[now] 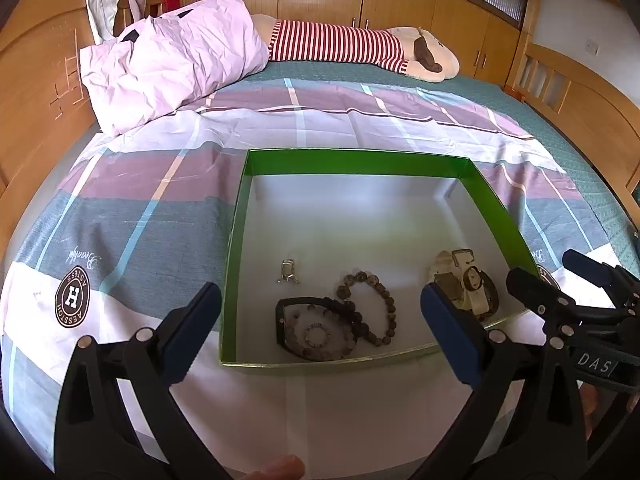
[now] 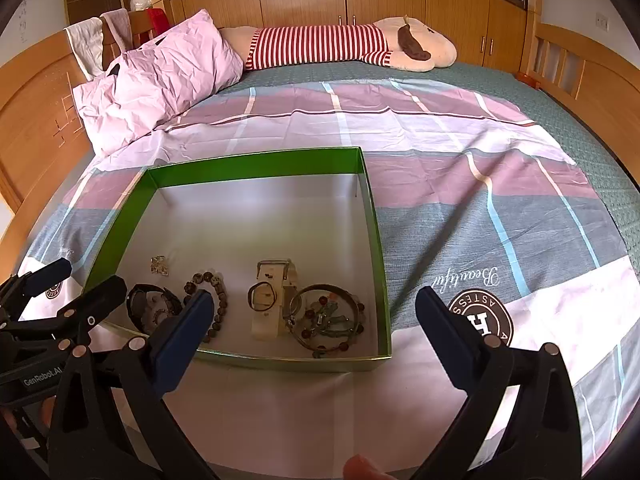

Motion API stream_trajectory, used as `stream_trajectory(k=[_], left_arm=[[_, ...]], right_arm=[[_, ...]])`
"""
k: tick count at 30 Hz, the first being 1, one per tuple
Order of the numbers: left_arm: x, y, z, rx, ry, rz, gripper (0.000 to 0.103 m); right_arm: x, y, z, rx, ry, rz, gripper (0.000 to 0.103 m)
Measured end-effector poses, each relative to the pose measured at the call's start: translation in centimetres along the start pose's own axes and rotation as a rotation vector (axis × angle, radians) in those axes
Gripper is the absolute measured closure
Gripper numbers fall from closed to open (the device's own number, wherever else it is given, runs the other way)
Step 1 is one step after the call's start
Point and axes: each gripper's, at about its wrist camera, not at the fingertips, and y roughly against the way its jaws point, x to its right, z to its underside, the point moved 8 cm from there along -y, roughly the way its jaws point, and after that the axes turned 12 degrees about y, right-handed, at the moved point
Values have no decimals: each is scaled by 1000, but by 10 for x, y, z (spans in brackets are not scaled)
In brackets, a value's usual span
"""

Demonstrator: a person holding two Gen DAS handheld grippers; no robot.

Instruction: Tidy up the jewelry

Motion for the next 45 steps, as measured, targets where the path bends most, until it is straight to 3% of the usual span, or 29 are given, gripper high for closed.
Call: stream_trajectory(k=[45], left_arm=[[3, -1, 4, -23, -9, -1, 2]], right_arm=[[3, -1, 1, 1, 7, 2, 2]])
